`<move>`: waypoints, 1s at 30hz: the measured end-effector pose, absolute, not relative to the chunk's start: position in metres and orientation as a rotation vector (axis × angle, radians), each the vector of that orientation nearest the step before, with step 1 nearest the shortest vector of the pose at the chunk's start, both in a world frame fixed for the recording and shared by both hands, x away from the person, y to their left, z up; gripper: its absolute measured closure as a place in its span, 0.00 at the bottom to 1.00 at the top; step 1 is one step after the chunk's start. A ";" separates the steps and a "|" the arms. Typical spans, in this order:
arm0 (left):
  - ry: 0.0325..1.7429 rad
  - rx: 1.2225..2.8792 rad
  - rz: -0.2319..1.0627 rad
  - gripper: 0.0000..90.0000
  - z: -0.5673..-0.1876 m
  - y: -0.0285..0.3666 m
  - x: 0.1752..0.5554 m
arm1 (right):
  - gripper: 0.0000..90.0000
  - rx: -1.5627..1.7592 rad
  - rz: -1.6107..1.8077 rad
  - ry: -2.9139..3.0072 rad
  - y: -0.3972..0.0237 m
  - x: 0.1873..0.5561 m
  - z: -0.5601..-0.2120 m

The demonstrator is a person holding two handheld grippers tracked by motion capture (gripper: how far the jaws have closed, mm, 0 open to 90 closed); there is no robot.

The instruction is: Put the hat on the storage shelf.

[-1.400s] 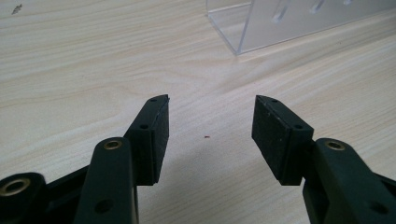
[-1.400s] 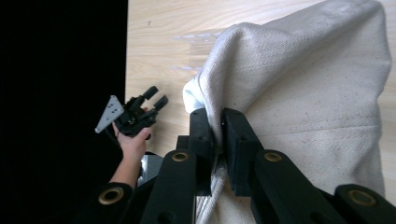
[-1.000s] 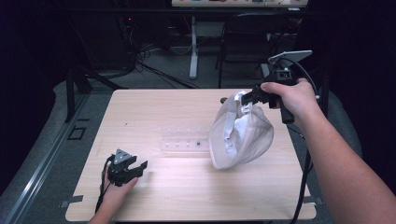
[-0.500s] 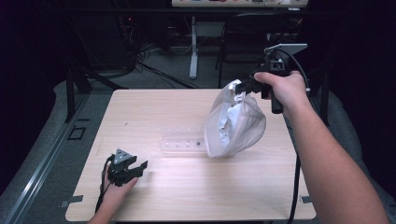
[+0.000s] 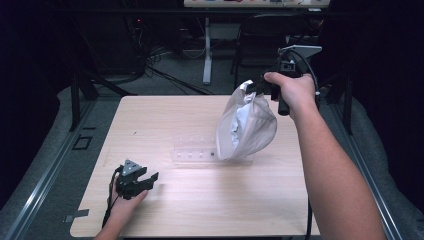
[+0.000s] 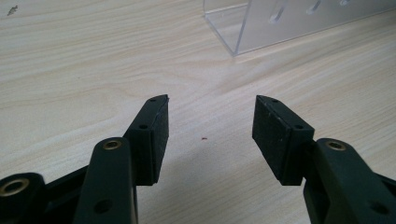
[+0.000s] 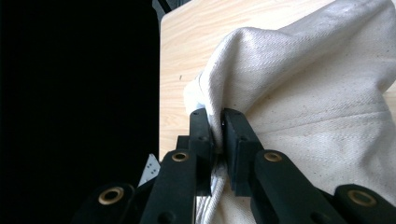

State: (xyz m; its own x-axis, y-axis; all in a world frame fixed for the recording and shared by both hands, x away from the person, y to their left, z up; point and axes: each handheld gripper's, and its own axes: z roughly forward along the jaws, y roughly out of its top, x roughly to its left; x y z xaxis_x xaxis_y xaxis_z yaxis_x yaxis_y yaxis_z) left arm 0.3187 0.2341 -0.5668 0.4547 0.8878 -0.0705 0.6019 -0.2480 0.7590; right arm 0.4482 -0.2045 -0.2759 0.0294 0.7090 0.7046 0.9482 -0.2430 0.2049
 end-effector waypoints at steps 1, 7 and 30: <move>1.244 1.963 0.490 0.51 -0.567 0.234 0.319 | 0.92 -1.997 -1.048 -1.684 -0.204 0.450 -0.277; 1.237 1.968 0.491 0.51 -0.567 0.234 0.319 | 0.92 -2.018 -1.058 -1.647 -0.197 0.458 -0.286; 1.110 1.963 0.476 0.49 -0.550 0.197 0.315 | 0.92 -2.046 -1.066 -1.628 -0.186 0.466 -0.301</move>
State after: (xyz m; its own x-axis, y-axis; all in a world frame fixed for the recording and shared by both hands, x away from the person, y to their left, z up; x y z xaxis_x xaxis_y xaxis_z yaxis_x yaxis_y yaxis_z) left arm 0.3149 0.1973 -0.5499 0.5413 0.8384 -0.0642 0.5318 -0.2822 0.7985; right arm 0.4658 -0.1856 -0.3011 0.0737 0.6965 0.7137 0.9326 -0.3017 0.1981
